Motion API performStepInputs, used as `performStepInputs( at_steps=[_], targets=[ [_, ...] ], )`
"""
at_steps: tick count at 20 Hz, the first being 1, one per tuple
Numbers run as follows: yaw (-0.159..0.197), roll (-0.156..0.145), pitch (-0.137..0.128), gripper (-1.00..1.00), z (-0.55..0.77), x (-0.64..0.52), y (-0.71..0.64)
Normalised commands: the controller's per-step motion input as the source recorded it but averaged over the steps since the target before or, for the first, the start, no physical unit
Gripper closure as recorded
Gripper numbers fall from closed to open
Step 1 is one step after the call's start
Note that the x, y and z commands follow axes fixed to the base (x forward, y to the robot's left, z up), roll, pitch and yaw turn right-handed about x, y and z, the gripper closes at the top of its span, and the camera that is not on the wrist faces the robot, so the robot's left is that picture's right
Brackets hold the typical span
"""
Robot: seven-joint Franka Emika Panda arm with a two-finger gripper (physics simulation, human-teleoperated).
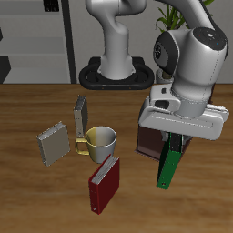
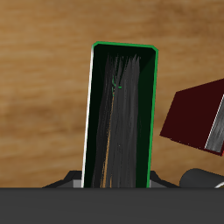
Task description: Place the green book into the left desk caddy's back compartment
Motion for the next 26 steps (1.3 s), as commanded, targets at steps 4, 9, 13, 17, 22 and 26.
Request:
performStepInputs(
  at_steps=[4,9,13,17,22,26],
  targets=[
    [0.012,-0.012,-0.036,1.00,0.33,-0.28,-0.08],
    [-0.045,-0.048,-0.074,1.00,0.62,-0.78,-0.15],
    [0.028,-0.025,-0.053,1.00,0.33,-0.44,-0.03],
    [0.025,-0.015,-0.083,1.00,0.40,-0.91,0.00],
    [0.035,-0.010,-0.047,1.00,0.14,-0.50,0.01],
    [0.005,-0.032,-0.014,1.00,0.07,-0.48,-0.05]
  ],
)
